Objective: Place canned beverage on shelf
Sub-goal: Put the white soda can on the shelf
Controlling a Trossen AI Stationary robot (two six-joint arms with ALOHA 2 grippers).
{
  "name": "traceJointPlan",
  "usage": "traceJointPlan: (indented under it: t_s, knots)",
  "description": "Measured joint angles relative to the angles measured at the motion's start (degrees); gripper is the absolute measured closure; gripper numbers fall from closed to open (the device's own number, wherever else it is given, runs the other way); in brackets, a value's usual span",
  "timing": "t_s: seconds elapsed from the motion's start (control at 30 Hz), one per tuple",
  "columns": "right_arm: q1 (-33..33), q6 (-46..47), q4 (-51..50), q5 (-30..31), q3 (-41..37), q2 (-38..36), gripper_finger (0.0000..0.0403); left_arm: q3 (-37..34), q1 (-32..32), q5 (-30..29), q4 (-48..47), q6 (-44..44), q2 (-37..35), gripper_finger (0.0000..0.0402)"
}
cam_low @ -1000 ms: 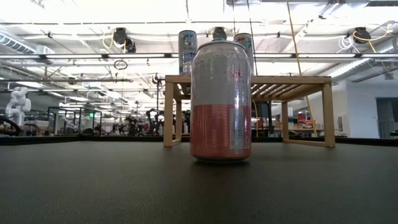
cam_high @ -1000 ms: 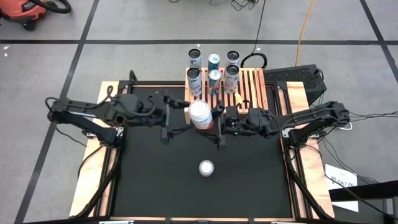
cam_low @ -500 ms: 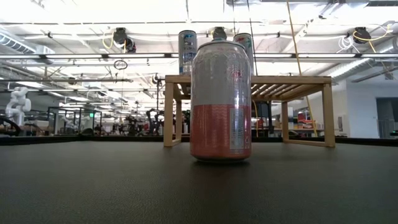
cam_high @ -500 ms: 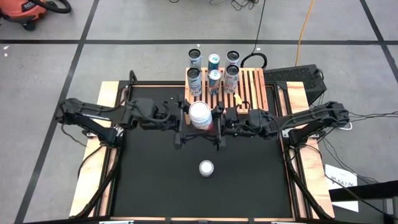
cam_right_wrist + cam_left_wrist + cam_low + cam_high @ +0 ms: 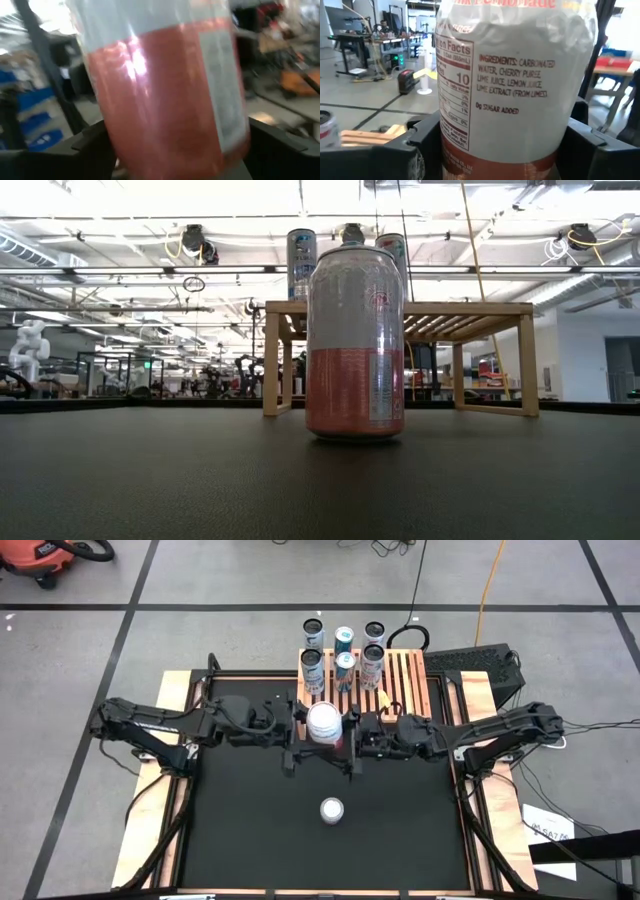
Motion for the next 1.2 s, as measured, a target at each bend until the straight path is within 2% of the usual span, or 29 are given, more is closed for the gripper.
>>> traceJointPlan:
  t_s: [0.1,0.27,0.37,0.47,0.57,0.9,1.07,1.2]
  knots:
    - [0.1,3.2,-10.1,4.1,0.0,-2.3,0.0046,1.1,0.5,-1.2,-5.7,0.5,-0.7,0.0131]
    - [0.0,6.2,-24.0,9.6,-0.1,-7.8,0.0049,3.0,1.4,-0.8,-15.2,0.1,-1.9,0.0131]
    - [0.0,5.6,-24.3,9.5,0.0,-10.9,0.0050,2.8,1.4,1.4,-20.2,0.0,-1.7,0.0131]
    - [0.0,2.5,-20.8,9.0,0.0,-12.4,0.0050,2.8,1.4,4.4,-20.8,0.3,-0.8,0.0131]
    - [0.1,-1.0,-17.8,6.2,0.0,-12.5,0.0050,2.8,1.4,4.7,-21.2,0.4,-0.2,0.0131]
    - [0.1,-4.3,-16.8,4.5,1.9,-8.8,0.0050,2.8,2.6,4.7,-21.3,0.5,0.1,0.0131]
    - [0.1,-6.4,-20.7,9.6,2.5,-10.7,0.0050,2.8,3.4,3.4,-22.6,0.3,0.2,0.0131]
    - [0.1,-7.0,-22.6,9.9,2.4,-13.5,0.0050,2.9,3.4,2.9,-24.4,-0.1,0.2,0.0131]
